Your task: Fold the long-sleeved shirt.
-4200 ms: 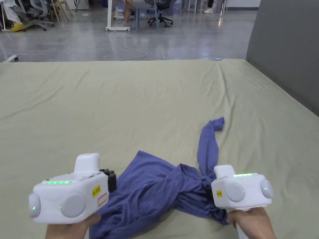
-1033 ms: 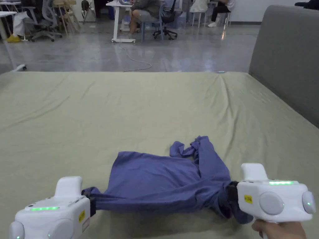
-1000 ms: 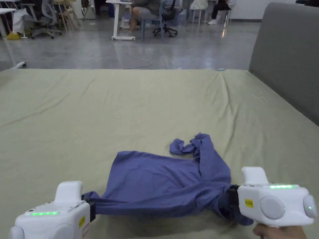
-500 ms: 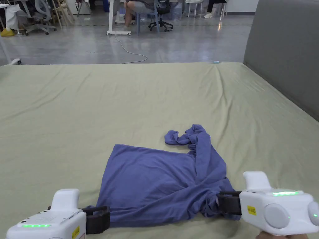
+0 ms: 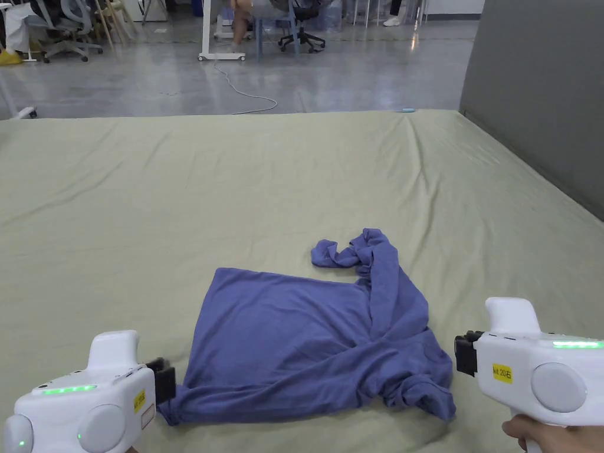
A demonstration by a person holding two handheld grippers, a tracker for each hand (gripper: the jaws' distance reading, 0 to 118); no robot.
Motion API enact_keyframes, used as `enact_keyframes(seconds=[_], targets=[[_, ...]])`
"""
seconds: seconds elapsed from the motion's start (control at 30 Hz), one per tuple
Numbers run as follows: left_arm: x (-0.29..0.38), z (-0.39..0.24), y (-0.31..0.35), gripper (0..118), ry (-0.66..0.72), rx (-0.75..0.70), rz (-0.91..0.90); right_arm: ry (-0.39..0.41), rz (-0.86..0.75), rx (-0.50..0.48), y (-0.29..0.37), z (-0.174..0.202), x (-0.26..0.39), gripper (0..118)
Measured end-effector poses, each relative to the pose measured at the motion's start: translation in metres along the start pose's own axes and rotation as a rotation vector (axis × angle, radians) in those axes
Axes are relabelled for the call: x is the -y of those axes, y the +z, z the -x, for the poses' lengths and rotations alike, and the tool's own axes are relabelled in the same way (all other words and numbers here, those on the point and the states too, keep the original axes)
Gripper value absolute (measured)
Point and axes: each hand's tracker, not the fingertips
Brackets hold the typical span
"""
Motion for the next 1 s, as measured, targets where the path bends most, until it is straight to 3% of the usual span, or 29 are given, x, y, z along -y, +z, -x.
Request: enact_keyframes(seconds=[0.03, 0.07, 0.1, 0.23, 0.27, 0.3, 0.37, 0.4, 0.47, 0.53, 0.57, 0.83, 0.87, 0.93, 1.0], targets=[[0.000, 0.002, -0.006, 83, 0.004, 0.009, 0.031, -0.001, 0.005, 0.001, -0.004, -0.001, 0.000, 0], [0.000, 0.003, -0.013, 109, 0.019, 0.022, 0.067, -0.006, 0.007, -0.001, 0.002, 0.001, 0.000, 0], [0.000, 0.004, -0.018, 117, 0.021, 0.041, 0.080, -0.011, 0.009, -0.006, -0.001, 0.000, 0.001, 0], [0.007, -0.003, -0.039, 117, -0.015, 0.026, 0.132, -0.019, 0.022, 0.001, -0.009, -0.002, -0.002, 0], [0.012, -0.006, -0.046, 114, -0.026, 0.025, 0.150, -0.017, 0.027, 0.004, -0.014, -0.004, -0.005, 0], [0.012, -0.008, -0.050, 91, -0.022, 0.026, 0.158, -0.016, 0.030, 0.002, -0.020, -0.006, -0.010, 0], [0.014, -0.012, -0.054, 26, 0.016, 0.062, 0.136, -0.028, 0.038, -0.054, -0.031, -0.010, -0.023, 0], [0.017, -0.013, -0.054, 5, 0.023, 0.074, 0.128, -0.036, 0.041, -0.058, -0.040, -0.013, -0.030, 0], [0.018, -0.015, -0.053, 0, 0.030, 0.115, 0.131, -0.029, 0.057, -0.040, -0.059, -0.013, -0.050, 2], [0.022, -0.015, -0.054, 0, 0.039, 0.131, 0.151, -0.017, 0.081, -0.020, -0.085, -0.015, -0.067, 69], [0.021, -0.014, -0.053, 0, 0.037, 0.120, 0.142, -0.006, 0.118, -0.013, -0.102, -0.016, -0.076, 92], [0.020, -0.009, -0.044, 0, 0.037, 0.112, 0.139, 0.007, 0.350, 0.046, -0.213, -0.022, -0.111, 84], [0.019, -0.008, -0.043, 0, 0.042, 0.113, 0.139, 0.005, 0.366, 0.064, -0.219, -0.021, -0.110, 74], [0.020, -0.008, -0.043, 0, 0.046, 0.109, 0.140, 0.008, 0.413, 0.076, -0.233, -0.019, -0.106, 37], [0.019, -0.008, -0.043, 0, 0.040, 0.109, 0.140, 0.049, 0.394, 0.088, -0.235, -0.013, -0.100, 28]])
